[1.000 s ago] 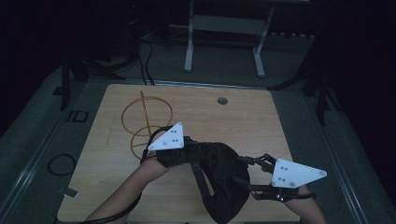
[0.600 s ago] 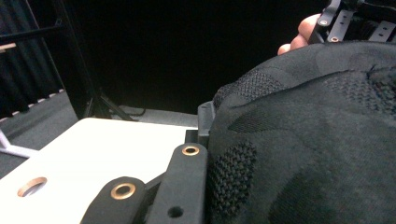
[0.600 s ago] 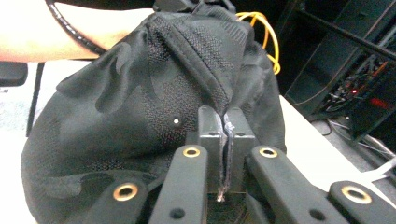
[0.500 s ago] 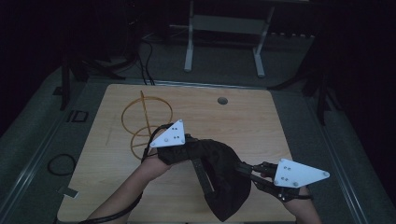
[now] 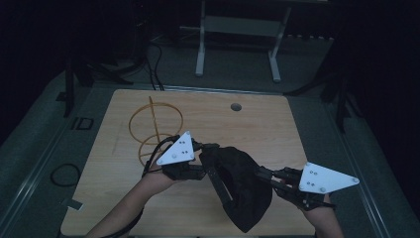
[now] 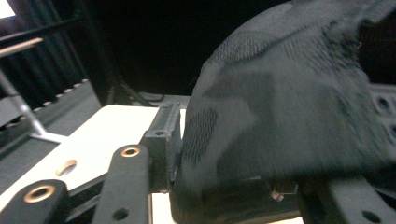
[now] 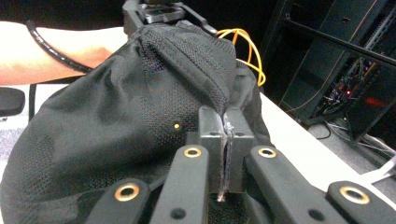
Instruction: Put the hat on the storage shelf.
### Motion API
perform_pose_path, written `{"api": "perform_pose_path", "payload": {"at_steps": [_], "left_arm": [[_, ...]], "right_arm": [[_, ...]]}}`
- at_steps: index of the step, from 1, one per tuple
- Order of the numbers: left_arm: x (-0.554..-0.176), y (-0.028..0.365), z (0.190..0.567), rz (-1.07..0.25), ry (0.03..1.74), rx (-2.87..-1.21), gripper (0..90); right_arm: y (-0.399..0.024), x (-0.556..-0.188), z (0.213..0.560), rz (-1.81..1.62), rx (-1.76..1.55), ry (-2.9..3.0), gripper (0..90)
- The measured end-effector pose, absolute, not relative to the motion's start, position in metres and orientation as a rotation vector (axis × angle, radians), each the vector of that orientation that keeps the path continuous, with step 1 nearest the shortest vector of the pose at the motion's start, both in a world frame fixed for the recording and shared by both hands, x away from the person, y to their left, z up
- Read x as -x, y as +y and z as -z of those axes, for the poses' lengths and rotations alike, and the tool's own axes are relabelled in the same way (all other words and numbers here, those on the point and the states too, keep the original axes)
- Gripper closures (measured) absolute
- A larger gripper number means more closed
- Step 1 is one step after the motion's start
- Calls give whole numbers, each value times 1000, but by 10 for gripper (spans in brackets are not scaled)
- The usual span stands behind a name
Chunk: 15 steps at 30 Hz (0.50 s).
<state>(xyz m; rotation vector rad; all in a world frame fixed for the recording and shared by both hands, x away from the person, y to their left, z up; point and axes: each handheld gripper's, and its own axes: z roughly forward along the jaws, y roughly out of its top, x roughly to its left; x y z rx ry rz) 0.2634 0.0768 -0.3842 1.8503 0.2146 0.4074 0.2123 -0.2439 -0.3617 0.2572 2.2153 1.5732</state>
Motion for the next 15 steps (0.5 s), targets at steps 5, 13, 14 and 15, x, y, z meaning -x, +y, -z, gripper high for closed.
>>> {"api": "perform_pose_path", "payload": {"at_steps": [5, 13, 14, 15], "left_arm": [[-256, 94, 384, -445, 279, -1823, 467], [-243, 122, 395, -489, 426, -1813, 366], [-242, 127, 398, -483, 443, -1808, 337], [-242, 130, 400, -481, 458, -1812, 312]], "right_arm": [[-249, -217, 358, -1584, -297, 2183, 886], [-258, -231, 347, -1560, -404, 2110, 887], [-258, -234, 346, -1551, -412, 2102, 887], [-258, -236, 345, -1543, -425, 2093, 887]]}}
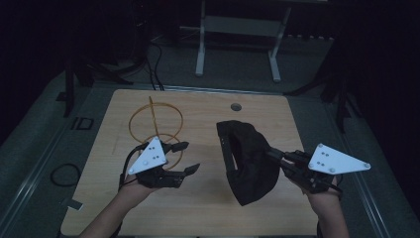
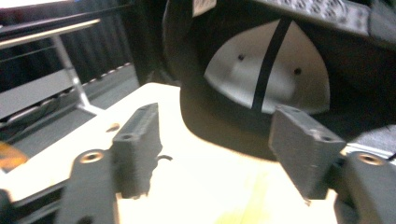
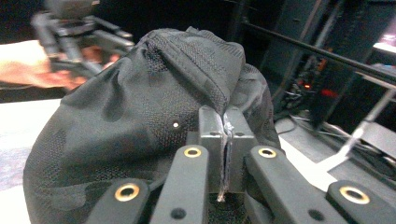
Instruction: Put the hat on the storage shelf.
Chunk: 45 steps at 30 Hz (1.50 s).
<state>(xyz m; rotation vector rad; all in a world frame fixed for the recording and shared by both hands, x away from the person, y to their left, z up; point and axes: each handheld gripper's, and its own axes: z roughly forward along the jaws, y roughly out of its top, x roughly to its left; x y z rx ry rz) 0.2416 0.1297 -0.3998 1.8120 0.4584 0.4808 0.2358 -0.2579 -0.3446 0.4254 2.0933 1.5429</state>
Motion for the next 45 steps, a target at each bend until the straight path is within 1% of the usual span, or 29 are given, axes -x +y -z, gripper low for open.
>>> {"api": "perform_pose_path", "payload": {"at_steps": [2, 3, 5, 8, 13, 15, 20, 22, 24, 30, 31, 39, 43, 45], "left_arm": [[-240, 138, 408, -485, 500, -1823, 252], [-239, 140, 412, -493, 521, -1835, 238], [-237, 145, 419, -484, 540, -1846, 168], [-232, 153, 433, -487, 587, -1845, 126], [-222, 162, 455, -545, 642, -1851, 24], [-220, 165, 459, -548, 655, -1852, 24], [-209, 181, 484, -589, 733, -1818, 24], [-205, 185, 494, -632, 756, -1826, 24], [-203, 189, 504, -628, 787, -1829, 24], [-197, 205, 524, -679, 878, -1756, 25], [-196, 208, 528, -697, 892, -1749, 25], [-198, 216, 543, -699, 933, -1769, 25], [-199, 221, 543, -714, 947, -1765, 25], [-198, 226, 542, -711, 958, -1738, 25]], "right_arm": [[-258, -241, 342, -1542, -449, 2083, 887], [-258, -245, 341, -1542, -456, 2075, 886], [-257, -252, 339, -1546, -473, 2065, 886], [-254, -261, 335, -1556, -486, 2049, 886], [-242, -276, 325, -1565, -494, 2020, 886], [-238, -279, 321, -1568, -491, 2022, 886], [-217, -298, 304, -1558, -474, 2023, 886], [-210, -305, 298, -1558, -472, 2024, 886], [-202, -310, 294, -1554, -470, 2028, 886], [-175, -325, 286, -1557, -448, 2047, 886], [-172, -327, 285, -1558, -447, 2051, 886], [-123, -343, 289, -1539, -399, 2134, 886], [-98, -348, 296, -1507, -366, 2194, 886], [-83, -350, 300, -1476, -339, 2228, 886]]}}
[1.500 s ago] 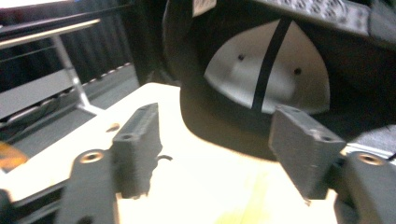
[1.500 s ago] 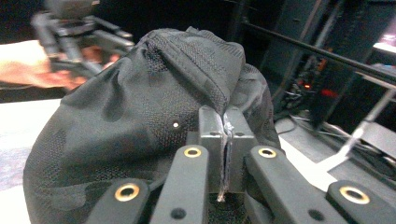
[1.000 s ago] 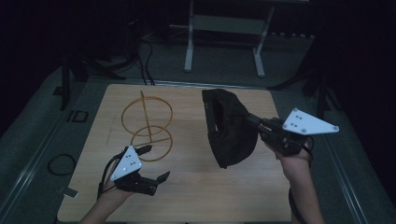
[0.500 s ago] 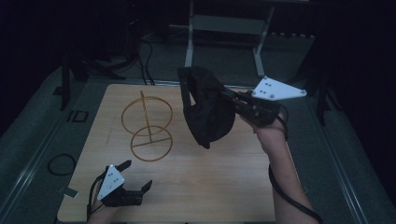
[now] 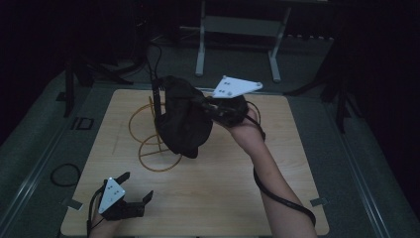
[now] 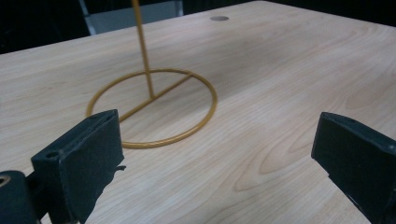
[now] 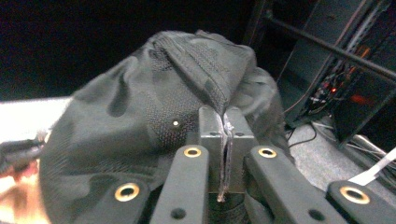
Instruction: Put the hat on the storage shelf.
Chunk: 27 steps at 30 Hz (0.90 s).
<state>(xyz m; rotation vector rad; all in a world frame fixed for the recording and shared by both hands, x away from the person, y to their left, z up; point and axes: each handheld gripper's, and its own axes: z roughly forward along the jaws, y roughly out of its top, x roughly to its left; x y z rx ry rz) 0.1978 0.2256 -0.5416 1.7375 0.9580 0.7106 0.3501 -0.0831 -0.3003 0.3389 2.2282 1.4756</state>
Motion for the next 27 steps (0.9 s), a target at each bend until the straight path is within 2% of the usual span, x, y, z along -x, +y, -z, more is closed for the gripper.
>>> {"api": "perform_pose_path", "payload": {"at_steps": [13, 27], "left_arm": [[-198, 228, 547, -694, 955, -1756, 25], [-198, 230, 548, -687, 956, -1742, 25]], "right_arm": [[-31, -369, 319, -1453, -345, 2348, 884], [4, -386, 333, -1471, -411, 2405, 874]]}}
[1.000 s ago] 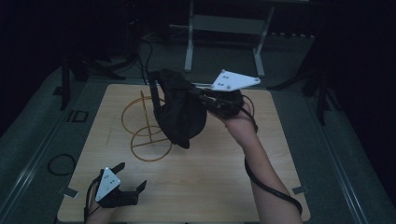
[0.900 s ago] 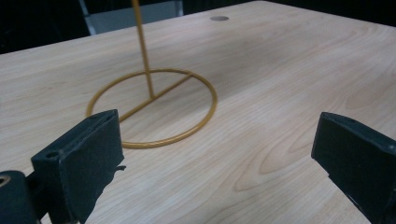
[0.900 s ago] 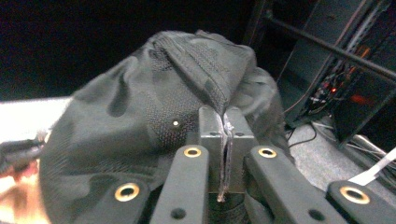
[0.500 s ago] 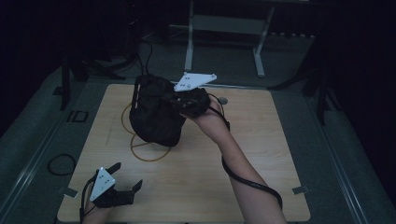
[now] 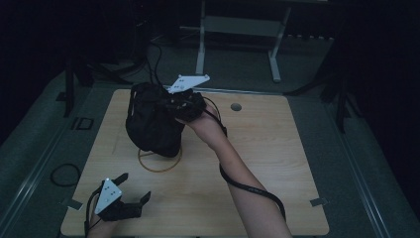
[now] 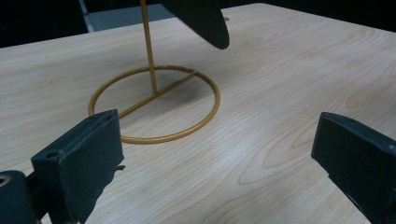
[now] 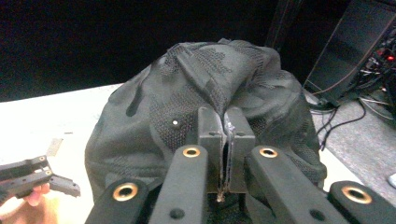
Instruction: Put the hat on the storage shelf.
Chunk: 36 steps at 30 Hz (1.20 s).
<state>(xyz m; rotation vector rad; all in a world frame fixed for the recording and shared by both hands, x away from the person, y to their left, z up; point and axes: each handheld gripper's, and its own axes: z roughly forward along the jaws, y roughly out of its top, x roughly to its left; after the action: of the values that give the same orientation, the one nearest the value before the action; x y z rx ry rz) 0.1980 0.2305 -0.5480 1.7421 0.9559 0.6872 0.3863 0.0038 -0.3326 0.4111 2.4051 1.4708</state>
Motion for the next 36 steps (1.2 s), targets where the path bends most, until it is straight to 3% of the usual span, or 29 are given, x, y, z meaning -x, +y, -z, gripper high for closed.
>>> {"api": "perform_pose_path", "payload": {"at_steps": [8, 11, 17, 20, 36], "left_arm": [[-199, 229, 550, -677, 954, -1755, 25], [-199, 229, 551, -673, 953, -1759, 25], [-199, 227, 551, -666, 946, -1761, 25], [-199, 227, 551, -665, 946, -1763, 25], [-199, 227, 552, -654, 951, -1761, 25]], "right_arm": [[17, -389, 343, -1488, -409, 2452, 806], [20, -389, 343, -1513, -407, 2464, 719], [23, -390, 345, -1535, -418, 2468, 657], [23, -389, 346, -1573, -421, 2483, 549], [15, -388, 343, -1567, -433, 2456, 494]]}}
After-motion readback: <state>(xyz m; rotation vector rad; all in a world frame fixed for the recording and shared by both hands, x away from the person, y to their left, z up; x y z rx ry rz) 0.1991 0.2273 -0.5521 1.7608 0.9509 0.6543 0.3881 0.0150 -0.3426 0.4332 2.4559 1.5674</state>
